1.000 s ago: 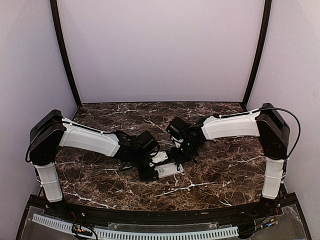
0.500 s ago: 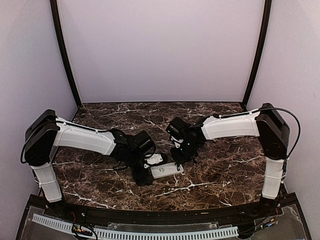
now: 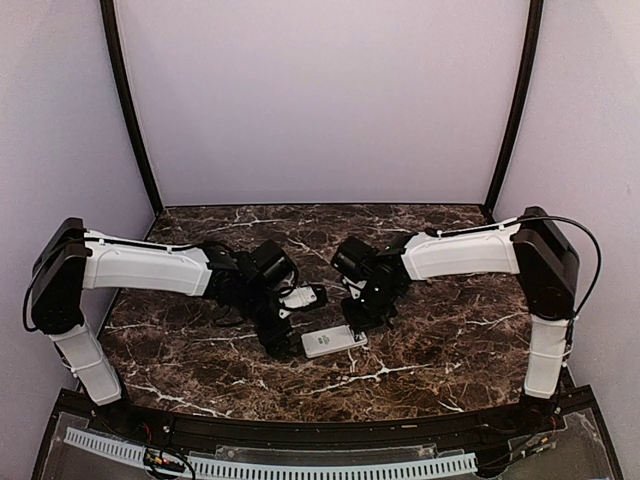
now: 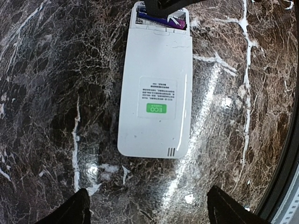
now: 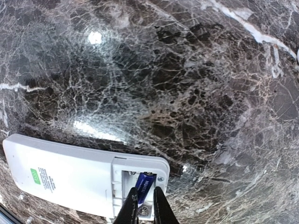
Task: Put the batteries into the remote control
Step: Pick up the battery at the center of the board.
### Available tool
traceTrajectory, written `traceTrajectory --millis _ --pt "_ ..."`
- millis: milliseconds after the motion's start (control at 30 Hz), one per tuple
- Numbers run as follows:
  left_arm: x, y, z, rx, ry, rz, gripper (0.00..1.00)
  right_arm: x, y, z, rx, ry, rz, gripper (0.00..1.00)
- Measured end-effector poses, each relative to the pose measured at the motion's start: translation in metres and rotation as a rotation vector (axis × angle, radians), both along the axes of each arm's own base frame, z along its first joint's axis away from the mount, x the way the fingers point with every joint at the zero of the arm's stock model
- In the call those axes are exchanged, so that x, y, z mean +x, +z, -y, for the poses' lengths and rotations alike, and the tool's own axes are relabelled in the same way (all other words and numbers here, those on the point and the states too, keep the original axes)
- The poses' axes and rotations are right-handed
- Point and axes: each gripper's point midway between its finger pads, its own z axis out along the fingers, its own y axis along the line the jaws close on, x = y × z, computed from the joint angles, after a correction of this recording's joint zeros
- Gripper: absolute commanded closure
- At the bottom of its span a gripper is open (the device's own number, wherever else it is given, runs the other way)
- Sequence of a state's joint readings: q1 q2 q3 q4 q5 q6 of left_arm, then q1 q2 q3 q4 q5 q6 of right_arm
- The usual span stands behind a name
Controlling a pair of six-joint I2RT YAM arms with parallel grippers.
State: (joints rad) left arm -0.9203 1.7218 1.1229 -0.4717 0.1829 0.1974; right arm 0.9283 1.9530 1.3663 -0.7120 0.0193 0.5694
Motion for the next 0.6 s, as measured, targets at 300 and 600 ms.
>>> traceTrajectory --millis 300,600 --pt "0.005 0.003 -0.005 0.006 0.032 -0.002 0.13 -0.009 -0.004 -0.005 0.008 -0.013 -0.040 0.87" --pt "0.011 0.014 -0.007 -0.014 0.055 0.021 0.13 -0.004 -0.009 -0.002 -0.010 -0.029 -0.031 0.88"
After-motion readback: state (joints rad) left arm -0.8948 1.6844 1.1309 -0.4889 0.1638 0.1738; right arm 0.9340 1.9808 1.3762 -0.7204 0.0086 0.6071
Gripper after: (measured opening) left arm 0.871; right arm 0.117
